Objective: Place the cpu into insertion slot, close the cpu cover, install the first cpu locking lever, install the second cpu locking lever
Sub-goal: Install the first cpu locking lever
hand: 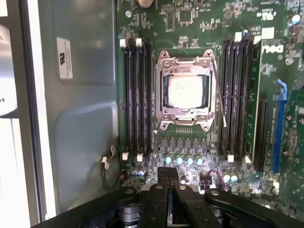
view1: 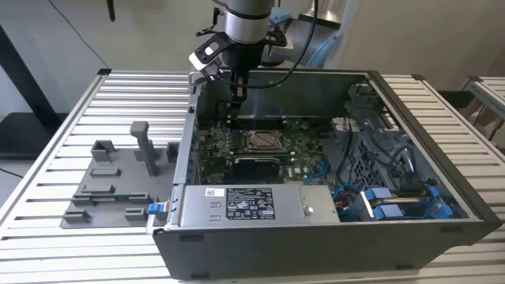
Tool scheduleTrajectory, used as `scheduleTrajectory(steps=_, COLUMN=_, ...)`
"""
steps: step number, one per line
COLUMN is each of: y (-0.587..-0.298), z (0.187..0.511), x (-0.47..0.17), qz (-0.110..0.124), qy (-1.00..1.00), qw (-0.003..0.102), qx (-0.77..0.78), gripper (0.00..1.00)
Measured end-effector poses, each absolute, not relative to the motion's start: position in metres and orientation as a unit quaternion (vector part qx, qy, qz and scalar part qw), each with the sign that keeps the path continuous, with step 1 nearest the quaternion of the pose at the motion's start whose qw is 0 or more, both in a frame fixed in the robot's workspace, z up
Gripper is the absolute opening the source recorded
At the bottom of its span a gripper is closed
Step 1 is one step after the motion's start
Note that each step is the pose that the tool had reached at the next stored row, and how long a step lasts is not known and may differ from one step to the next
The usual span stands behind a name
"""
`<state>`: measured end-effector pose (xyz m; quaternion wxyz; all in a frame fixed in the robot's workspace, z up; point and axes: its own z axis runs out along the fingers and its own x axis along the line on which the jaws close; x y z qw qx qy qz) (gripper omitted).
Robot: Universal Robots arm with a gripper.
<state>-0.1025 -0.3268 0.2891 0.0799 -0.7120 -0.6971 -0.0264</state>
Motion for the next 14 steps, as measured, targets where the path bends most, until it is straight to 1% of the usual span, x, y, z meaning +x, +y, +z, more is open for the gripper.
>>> scheduleTrajectory(steps=4, y=-0.3268, z=0.2860, x=-0.1084, qz=-0.026, qy=-0.697, qw=0.080, qx=-0.712, gripper=0.11)
scheduleTrajectory(steps=14, y=-0.3268, z=0.2796, x=-0.1116, qz=-0.025, qy=-0.697, qw=0.087, qx=-0.712, gripper=0.11)
